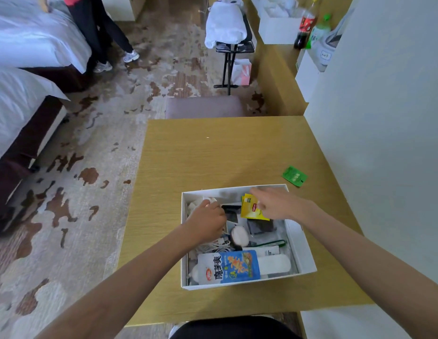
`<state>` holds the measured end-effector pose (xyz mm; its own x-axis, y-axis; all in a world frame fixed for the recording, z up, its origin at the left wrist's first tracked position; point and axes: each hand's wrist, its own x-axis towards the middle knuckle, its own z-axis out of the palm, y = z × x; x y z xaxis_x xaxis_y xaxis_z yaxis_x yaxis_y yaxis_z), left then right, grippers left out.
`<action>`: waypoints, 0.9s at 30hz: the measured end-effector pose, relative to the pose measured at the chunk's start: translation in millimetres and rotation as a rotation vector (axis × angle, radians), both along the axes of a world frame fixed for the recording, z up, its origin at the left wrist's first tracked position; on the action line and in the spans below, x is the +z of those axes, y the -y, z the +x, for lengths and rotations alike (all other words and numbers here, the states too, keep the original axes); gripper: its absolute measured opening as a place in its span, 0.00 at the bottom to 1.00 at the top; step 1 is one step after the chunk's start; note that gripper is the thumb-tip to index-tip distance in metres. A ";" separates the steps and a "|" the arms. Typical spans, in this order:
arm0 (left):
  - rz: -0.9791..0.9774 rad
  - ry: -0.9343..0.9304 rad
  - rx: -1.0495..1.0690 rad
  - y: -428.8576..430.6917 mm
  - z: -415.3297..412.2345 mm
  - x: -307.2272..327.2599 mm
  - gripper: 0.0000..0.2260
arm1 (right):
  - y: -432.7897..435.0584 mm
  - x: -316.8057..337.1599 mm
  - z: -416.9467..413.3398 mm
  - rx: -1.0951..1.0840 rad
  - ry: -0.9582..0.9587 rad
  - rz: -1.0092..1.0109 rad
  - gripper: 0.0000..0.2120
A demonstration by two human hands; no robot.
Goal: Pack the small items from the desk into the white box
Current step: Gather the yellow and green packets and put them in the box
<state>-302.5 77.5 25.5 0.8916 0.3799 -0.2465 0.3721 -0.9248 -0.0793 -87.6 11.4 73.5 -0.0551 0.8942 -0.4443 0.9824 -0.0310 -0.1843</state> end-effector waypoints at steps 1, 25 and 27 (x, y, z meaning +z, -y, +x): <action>0.015 -0.020 -0.009 -1.0 -3.2 -0.3 0.16 | -2.0 -2.4 -3.0 0.000 -0.003 0.002 0.08; -0.031 0.026 -0.043 -8.5 -25.8 6.6 0.15 | -8.4 -59.2 -43.5 0.357 0.269 0.559 0.20; -0.042 0.052 -0.050 -10.9 -26.5 7.1 0.16 | -3.5 -61.9 -40.6 0.334 0.262 0.568 0.21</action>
